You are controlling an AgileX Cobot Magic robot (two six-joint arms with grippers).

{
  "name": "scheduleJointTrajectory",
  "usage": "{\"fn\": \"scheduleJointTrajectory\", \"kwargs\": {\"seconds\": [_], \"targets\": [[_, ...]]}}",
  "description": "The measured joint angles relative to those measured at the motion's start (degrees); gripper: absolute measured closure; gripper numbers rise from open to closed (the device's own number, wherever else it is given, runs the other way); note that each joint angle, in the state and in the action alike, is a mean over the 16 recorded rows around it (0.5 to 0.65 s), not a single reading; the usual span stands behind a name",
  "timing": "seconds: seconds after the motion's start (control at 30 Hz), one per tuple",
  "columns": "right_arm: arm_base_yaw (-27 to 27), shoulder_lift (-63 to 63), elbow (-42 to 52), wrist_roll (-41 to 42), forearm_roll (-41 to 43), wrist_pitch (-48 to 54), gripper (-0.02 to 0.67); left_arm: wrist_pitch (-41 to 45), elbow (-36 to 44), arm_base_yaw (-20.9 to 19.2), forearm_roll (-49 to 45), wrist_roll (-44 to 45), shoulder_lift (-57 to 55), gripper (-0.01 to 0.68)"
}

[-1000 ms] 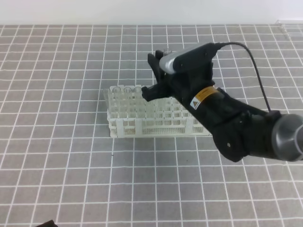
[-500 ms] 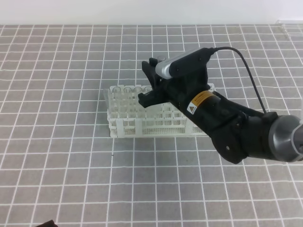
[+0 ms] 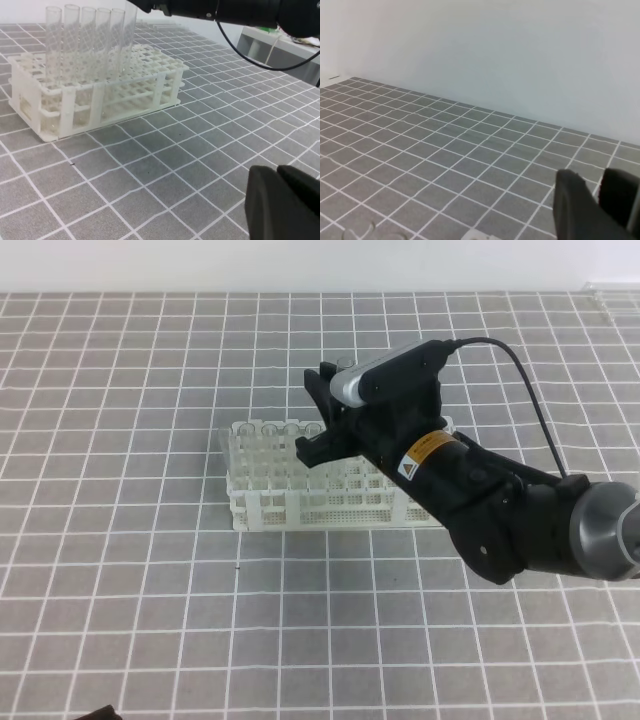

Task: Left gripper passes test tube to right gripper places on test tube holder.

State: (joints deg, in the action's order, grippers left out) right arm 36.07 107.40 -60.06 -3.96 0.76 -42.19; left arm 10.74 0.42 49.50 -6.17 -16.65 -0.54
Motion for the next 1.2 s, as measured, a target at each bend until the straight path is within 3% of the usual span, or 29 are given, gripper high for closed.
{"fn": "scheduleJointTrajectory", "kwargs": {"seconds": [1.2], "targets": [[0.0,1.5,0.0,0.1,0.3,0.1,0.564,0.1,0.0,0.0,0.0,0.0,0.0,0.673]]}}
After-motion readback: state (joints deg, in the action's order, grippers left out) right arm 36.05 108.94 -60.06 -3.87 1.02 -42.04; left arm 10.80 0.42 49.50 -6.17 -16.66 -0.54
